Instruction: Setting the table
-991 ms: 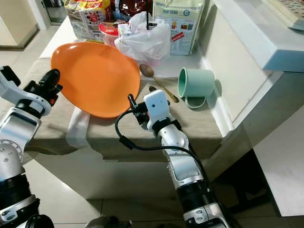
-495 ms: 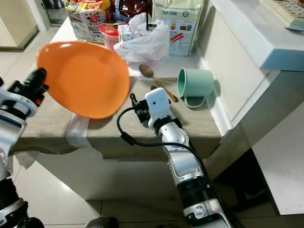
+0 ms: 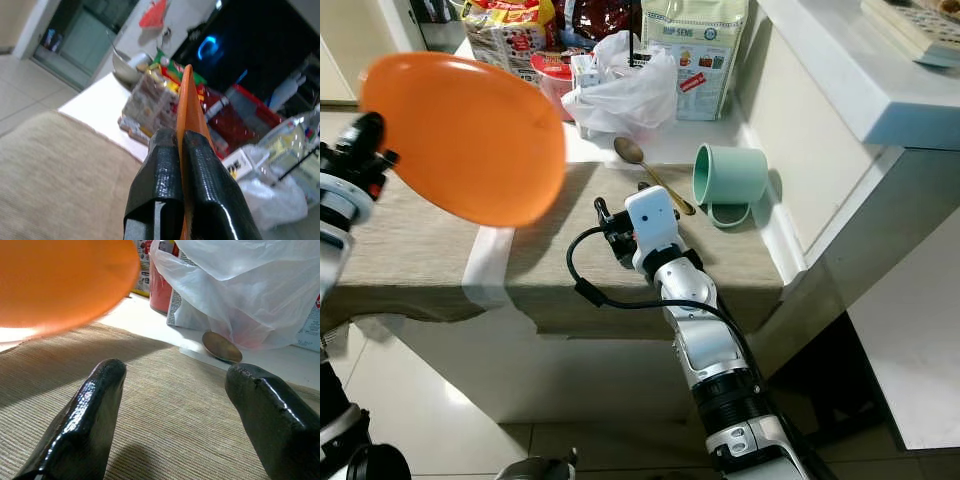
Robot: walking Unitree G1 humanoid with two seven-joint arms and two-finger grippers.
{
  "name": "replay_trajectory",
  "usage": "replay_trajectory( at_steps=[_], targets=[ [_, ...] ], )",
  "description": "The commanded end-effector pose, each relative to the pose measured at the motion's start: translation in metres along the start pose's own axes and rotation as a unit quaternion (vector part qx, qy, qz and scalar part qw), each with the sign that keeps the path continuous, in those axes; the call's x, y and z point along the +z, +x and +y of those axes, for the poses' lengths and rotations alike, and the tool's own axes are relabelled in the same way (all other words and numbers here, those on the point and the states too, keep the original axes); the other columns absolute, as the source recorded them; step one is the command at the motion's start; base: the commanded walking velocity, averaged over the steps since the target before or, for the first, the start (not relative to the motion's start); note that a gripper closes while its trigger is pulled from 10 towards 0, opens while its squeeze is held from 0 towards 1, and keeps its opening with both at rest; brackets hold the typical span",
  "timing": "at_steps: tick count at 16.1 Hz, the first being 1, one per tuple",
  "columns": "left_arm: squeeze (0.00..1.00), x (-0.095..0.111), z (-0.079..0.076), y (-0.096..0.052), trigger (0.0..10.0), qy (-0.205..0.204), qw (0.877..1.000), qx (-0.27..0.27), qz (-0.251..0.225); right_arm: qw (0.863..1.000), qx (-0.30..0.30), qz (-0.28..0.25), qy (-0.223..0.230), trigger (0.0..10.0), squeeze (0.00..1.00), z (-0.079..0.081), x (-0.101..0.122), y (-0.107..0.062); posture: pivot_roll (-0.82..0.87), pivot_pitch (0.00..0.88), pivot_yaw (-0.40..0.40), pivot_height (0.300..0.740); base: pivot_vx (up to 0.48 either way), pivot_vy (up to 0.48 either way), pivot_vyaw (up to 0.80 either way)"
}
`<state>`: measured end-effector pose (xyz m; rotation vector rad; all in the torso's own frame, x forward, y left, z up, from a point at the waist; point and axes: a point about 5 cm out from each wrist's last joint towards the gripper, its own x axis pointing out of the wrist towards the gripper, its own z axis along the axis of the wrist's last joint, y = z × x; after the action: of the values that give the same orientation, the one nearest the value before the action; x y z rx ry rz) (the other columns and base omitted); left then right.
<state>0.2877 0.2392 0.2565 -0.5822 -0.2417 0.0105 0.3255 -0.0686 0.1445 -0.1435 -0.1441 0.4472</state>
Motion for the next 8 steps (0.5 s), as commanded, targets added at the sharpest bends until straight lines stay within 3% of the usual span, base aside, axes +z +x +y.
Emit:
replay_trajectory(
  at_steps=[1, 6, 8],
  targets=[
    [0.0, 0.013, -0.008, 0.001, 0.0, -0.007, 0.999, -0.017, -0.034, 0.999, 0.0, 0.033, 0.002, 10.0, 0.0, 0.0, -0.015, -0.004, 0.02, 0.058, -0.016, 0.74, 0.0, 0.0, 0.0],
    [0.0, 0.007, -0.009, 0.002, 0.0, -0.061, 0.997, -0.01, -0.045, 1.0, 0.003, 0.021, 0.006, 10.0, 0.0, -0.005, -0.006, 0.004, 0.02, 0.044, -0.042, 0.74, 0.0, 0.0, 0.0],
    [0.0, 0.012, -0.013, 0.003, 0.0, -0.098, 0.993, -0.011, -0.059, 0.999, 0.008, 0.009, 0.044, 10.0, 0.0, -0.005, 0.003, 0.01, 0.03, 0.038, -0.046, 0.74, 0.0, 0.0, 0.0]
  ],
)
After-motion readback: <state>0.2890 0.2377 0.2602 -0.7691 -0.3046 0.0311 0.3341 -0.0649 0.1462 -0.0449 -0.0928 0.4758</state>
